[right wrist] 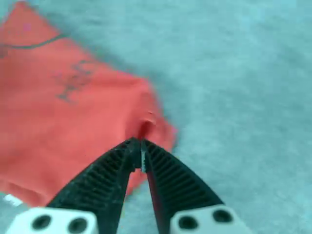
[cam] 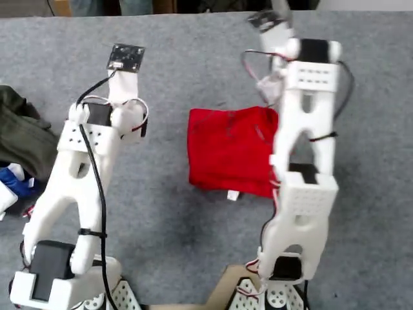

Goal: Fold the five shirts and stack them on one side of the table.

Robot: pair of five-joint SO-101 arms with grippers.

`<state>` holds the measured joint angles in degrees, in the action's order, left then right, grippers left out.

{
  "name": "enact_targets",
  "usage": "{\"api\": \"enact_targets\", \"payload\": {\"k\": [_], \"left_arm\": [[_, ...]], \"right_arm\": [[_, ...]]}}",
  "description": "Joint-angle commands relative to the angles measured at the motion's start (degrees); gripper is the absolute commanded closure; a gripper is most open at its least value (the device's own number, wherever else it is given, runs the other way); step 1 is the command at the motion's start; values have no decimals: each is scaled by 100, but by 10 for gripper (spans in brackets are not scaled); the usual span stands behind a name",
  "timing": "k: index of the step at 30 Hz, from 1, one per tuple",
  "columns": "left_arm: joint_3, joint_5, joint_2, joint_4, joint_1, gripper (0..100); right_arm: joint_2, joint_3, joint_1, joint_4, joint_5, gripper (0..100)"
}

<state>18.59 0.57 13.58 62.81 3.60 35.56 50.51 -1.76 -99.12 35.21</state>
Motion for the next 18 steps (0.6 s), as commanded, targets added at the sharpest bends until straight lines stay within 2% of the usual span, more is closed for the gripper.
{"api": "enact_targets", "payload": {"k": [1, 3, 7, 12, 18], "left_arm": [[66, 809, -149, -932, 171, 971], [-110, 923, -431, -1099, 321, 971], [-497, 1143, -1398, -1468, 532, 971], [-1226, 1442, -2523, -1486, 585, 971], [-2097, 1424, -2910, -1081, 637, 971]], "right_arm": [[127, -303, 360, 105, 70, 985], [207, -330, 273, 290, 88, 985], [620, -356, -536, 1301, 88, 985], [1288, -277, -1380, 2233, 88, 984], [1314, 470, -1705, 1512, 88, 984]]}}
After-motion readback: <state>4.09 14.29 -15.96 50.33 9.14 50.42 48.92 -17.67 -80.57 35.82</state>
